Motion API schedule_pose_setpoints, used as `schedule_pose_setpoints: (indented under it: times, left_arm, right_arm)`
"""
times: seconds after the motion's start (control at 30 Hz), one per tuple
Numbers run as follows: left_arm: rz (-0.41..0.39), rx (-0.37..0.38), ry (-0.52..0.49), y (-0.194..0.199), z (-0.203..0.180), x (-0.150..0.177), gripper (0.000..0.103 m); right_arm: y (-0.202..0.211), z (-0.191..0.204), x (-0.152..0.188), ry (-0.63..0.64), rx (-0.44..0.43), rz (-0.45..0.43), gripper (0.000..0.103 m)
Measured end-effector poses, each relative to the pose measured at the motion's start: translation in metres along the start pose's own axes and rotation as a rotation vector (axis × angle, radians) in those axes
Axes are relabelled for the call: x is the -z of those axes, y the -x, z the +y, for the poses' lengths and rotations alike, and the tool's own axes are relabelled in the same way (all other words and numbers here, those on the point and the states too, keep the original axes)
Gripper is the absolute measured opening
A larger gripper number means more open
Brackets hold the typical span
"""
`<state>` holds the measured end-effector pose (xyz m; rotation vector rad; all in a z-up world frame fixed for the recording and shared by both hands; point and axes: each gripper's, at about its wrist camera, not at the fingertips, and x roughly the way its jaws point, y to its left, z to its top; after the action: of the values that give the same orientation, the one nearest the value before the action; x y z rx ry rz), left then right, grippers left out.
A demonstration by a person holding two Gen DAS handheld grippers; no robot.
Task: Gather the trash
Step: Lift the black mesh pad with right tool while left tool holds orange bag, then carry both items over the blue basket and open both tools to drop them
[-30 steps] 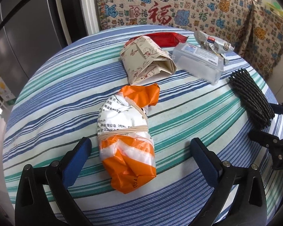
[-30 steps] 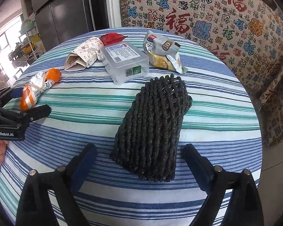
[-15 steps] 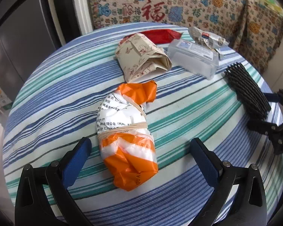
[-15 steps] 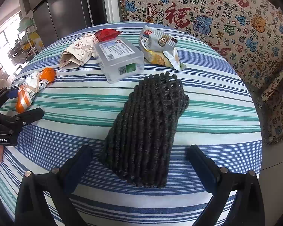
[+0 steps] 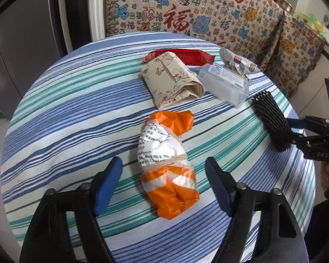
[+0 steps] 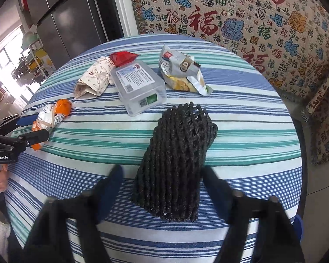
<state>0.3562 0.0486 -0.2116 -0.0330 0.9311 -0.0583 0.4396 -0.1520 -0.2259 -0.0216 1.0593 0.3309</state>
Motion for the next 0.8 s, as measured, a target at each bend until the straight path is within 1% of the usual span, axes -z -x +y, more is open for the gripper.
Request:
schedule_pose_setpoints:
  times: [0.03,0.07,0.1,0.17,0.27,0.4,0.47,0.53,0.63,0.8]
  left_arm:
    - [-0.001,0.008,0.003,0.001,0.000,0.001,0.049]
    - [-0.005,0.022,0.010,0.003,0.002,0.001,0.049]
    - [-0.020,0.031,0.017,0.006,0.003,0.002,0.048]
    - [-0.042,0.037,0.018,0.014,0.004,0.001,0.048]
    - [-0.067,0.066,0.039,0.028,0.003,0.002,0.048]
    - [-0.089,0.117,0.025,0.044,-0.021,0.001,0.048]
    - [-0.093,0.149,0.006,0.047,-0.044,-0.002,0.048]
    - [-0.100,0.167,-0.032,0.049,-0.073,-0.004,0.048]
    - [-0.100,0.210,-0.094,0.047,-0.124,-0.007,0.048]
    - [-0.092,0.256,-0.215,0.039,-0.220,-0.017,0.048]
  right_arm:
    - [0.002,-0.002,0.000,-0.013,0.007,-0.015,0.031]
    - [0.006,-0.006,-0.001,-0.026,-0.003,-0.024,0.019]
    - [0.012,-0.007,-0.002,-0.036,-0.027,-0.030,0.019]
    - [0.026,-0.008,-0.003,-0.022,-0.025,-0.060,0.019]
    - [0.043,-0.008,0.000,-0.016,-0.048,-0.075,0.019]
    - [0.064,-0.014,0.005,-0.022,-0.066,-0.092,0.019]
    - [0.075,-0.021,0.008,-0.036,-0.072,-0.098,0.019]
    - [0.087,-0.035,0.013,-0.051,-0.062,-0.102,0.019]
    - [0.111,-0.064,0.025,-0.088,-0.023,-0.118,0.019]
    - [0.141,-0.130,0.065,-0.194,0.075,-0.113,0.019]
